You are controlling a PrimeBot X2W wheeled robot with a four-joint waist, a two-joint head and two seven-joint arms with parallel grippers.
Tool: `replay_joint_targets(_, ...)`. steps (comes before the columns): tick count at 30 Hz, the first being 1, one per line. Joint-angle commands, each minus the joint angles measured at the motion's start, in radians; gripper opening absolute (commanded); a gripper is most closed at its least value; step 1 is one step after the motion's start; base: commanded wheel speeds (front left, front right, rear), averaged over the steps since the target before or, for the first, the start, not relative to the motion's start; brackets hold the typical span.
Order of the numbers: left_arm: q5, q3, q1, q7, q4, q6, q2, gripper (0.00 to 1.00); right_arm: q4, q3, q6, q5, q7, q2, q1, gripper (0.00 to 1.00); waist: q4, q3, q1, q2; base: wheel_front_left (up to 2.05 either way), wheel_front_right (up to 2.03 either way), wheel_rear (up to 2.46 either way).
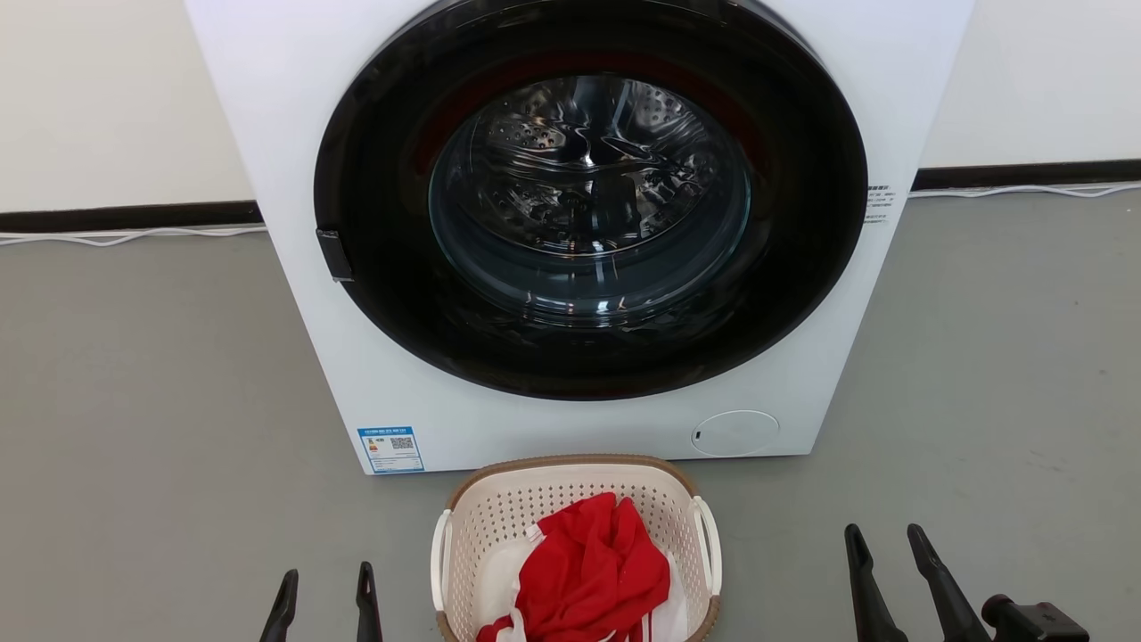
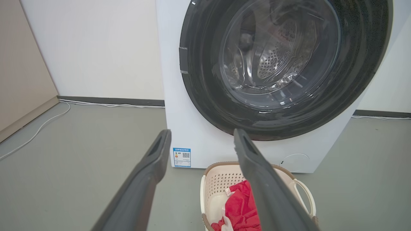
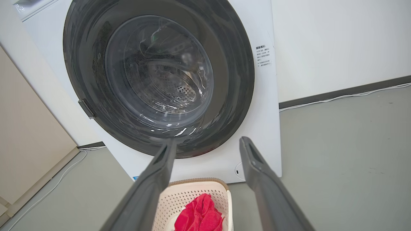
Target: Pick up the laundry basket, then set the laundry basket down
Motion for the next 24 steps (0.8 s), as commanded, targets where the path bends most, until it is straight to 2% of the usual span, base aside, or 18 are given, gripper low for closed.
replay_joint_targets(1,0.011,0.035,-0.031,-0.006,-0.035,-0.009,-0.008,1.00,-0.034,0.022,0.006,0.001,-0.012,-0.004,-0.025,1.00,0.000,-0.001,0.0000,0.0000,0.00,0.00,0.00)
replay_joint_targets(19,0.019,0.045,-0.040,-0.006,-0.055,-0.020,-0.008,1.00,-0.040,0.002,0.006,0.002,-0.012,-0.004,-0.031,1.00,0.001,0.006,0.0000,0.0000,0.00,0.00,0.00)
replay_joint_targets(20,0.008,0.011,0.000,0.000,-0.024,-0.018,-0.001,0.00,-0.014,-0.016,0.000,0.001,0.000,0.000,-0.001,0.00,0.001,0.006,0.0000,0.0000,0.00,0.00,0.00)
replay_joint_targets(24,-0.022,0.007,0.001,0.003,-0.012,-0.018,-0.001,0.00,0.003,-0.011,-0.001,0.027,0.006,0.000,-0.002,0.00,0.000,0.007,0.0002,0.0000,0.00,0.00,0.00)
